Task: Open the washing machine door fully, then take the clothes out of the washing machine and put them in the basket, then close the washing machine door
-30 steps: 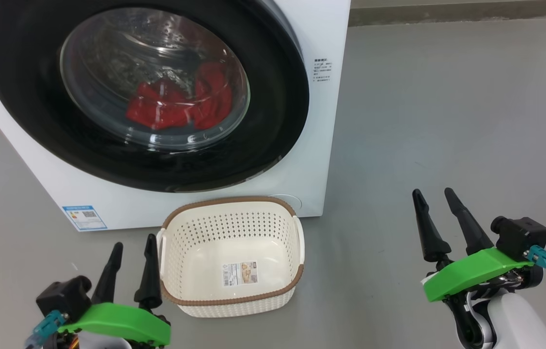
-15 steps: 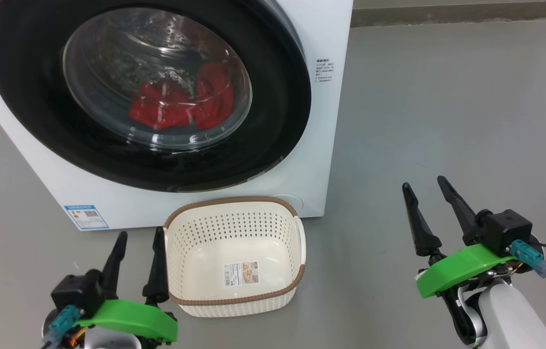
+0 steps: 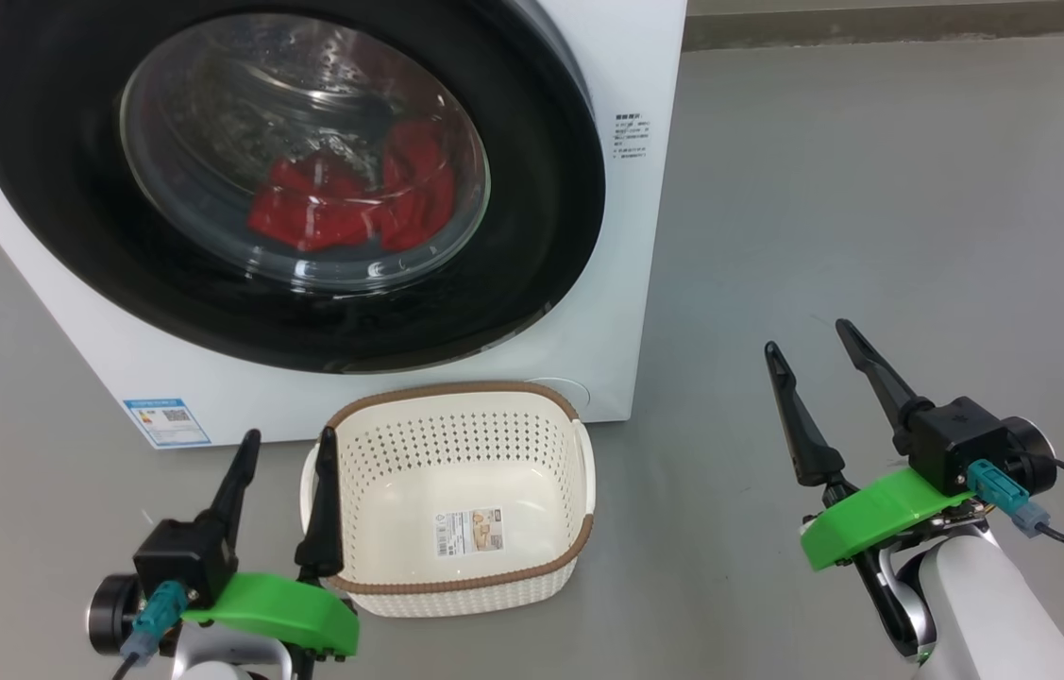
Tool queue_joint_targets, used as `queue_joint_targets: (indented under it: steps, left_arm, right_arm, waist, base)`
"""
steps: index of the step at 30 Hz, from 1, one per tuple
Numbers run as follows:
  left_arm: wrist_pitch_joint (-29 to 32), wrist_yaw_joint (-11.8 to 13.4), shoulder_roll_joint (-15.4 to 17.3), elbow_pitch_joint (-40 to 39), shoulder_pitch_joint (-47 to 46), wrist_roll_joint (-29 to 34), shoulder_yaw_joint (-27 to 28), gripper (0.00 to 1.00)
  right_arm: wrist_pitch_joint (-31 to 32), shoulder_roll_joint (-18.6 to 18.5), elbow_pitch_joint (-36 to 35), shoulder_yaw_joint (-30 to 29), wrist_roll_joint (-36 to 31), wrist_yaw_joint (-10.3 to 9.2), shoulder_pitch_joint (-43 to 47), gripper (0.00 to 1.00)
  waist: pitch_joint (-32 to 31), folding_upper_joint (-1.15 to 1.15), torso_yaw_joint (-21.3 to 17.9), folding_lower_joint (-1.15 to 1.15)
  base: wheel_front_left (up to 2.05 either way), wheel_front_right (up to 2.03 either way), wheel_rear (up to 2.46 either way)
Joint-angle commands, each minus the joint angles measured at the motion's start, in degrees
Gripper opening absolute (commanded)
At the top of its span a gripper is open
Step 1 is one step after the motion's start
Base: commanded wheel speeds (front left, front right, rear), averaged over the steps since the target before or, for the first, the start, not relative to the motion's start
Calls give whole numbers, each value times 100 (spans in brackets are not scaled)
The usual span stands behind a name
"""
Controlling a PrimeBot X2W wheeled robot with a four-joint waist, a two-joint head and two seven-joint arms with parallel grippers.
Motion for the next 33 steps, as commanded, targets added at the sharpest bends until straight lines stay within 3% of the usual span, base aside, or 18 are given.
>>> queue_joint_targets:
  steps: [1,29,30,31,32,33]
  left_arm:
    - [-71,49,101,-122,-220,18,168,100]
    - [-71,82,101,-314,-302,-185,4,100]
    - [-71,88,101,-359,-315,-192,-19,100]
    - [-71,91,101,-407,-331,-199,-37,100]
    - [-71,92,101,-456,-347,-208,-54,100]
    - [-71,93,101,-504,-364,-216,-71,100]
  right_arm:
    - [-36,-8,-130,99,-51,2,-219,100]
    - [-36,-8,-66,-139,65,2,-401,100]
    - [-36,-8,-79,-154,76,2,-433,90]
    - [-36,-8,-76,-173,94,2,-468,45]
    - [-36,-8,-73,-197,106,2,-512,25]
    - [-36,-8,-61,-222,115,2,-560,0]
  waist:
    - [1,0,3,0]
    - [301,0,230,0]
    - [352,0,247,0]
    - [404,0,265,0]
    - [460,0,282,0]
    - [518,0,299,0]
  base:
    - [0,0,0]
    - [0,0,0]
    - [0,0,0]
    - [0,0,0]
    - [0,0,0]
    - [0,0,0]
